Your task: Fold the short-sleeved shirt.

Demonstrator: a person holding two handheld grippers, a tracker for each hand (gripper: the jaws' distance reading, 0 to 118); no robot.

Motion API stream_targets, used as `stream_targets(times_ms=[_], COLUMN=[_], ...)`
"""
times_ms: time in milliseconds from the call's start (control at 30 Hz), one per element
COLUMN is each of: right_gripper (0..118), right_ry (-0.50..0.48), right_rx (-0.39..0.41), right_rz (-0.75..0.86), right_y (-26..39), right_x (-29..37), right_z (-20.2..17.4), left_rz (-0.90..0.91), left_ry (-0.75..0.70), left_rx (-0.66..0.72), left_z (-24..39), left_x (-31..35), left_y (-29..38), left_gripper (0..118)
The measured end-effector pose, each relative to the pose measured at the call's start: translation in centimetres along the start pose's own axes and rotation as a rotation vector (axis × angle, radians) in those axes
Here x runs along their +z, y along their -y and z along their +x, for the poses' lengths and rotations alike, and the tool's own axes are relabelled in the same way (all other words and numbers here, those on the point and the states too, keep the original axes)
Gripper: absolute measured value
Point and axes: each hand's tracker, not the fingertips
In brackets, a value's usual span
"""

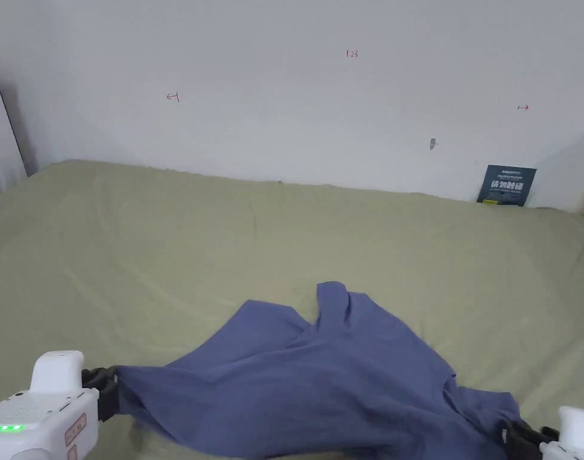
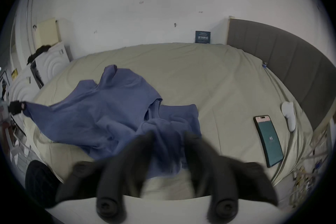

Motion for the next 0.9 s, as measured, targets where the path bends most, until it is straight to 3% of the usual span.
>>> stream_targets(times_ms=[33, 67, 133, 167, 300, 433, 467, 500, 533, 567, 600, 833, 867, 900], right_gripper=[95, 111, 117, 117, 117, 117, 114, 96, 58, 10, 0, 0, 0, 0], right_ry=[0.004, 0.01, -0.013, -0.022, -0.077, -0.141, -0.166, -0.154, -0.135, -0.149, -0.229, -0.236, -0.238, -0.237], right_rx=[-0.015, -0.033, -0.069, -0.077, -0.084, -0.055, -0.041, -0.01, 0.011, -0.005, -0.023, 0.02, 0.023, 0.026], right_rz=[0.015, 0.052, 0.17, 0.196, 0.256, 0.209, 0.2, 0.18, 0.153, 0.165, 0.13, 0.085, 0.077, 0.066], right_y=[-0.1, -0.4, -0.8, -1.0, -0.9, 0.2, 0.4, 0.6, 0.7, 1.0, 1.0, 0.7, 0.5, 0.5], right_x=[0.6, 2.2, 5.2, 6.4, 11.0, 12.6, 12.9, 12.8, 12.7, 12.6, 12.5, 10.9, 10.6, 10.2], right_z=[0.2, 0.2, 0.2, 0.0, -2.1, -4.6, -5.5, -6.3, -7.0, -7.3, -7.7, -10.2, -10.4, -10.6], left_rz=[0.01, 0.03, 0.091, 0.12, 0.15, 0.027, 0.01, -0.029, -0.067, -0.081, -0.104, -0.192, -0.204, -0.235], left_ry=[-0.007, -0.007, -0.026, -0.053, -0.098, -0.086, -0.1, -0.13, -0.154, -0.149, -0.11, -0.057, -0.056, -0.067], left_rx=[-0.006, -0.003, -0.001, 0.014, 0.068, 0.116, 0.102, 0.068, 0.042, 0.04, 0.064, 0.045, 0.027, 0.0], left_z=[-0.3, -0.5, -0.2, -0.3, -1.1, -2.5, -2.7, -3.0, -3.3, -3.9, -4.5, -7.5, -7.8, -8.1], left_x=[0.7, 1.7, 5.4, 7.0, 11.9, 13.1, 13.2, 12.8, 11.8, 11.1, 10.4, 1.0, -0.6, -2.5], left_y=[-0.2, -0.3, -0.7, -0.7, 0.4, 1.8, 2.1, 2.4, 2.8, 3.1, 3.1, 2.5, 2.1, 1.9], left_gripper=[30, 48, 107, 118, 118, 118, 113, 88, 49, 10, 2, 7, 30, 83])
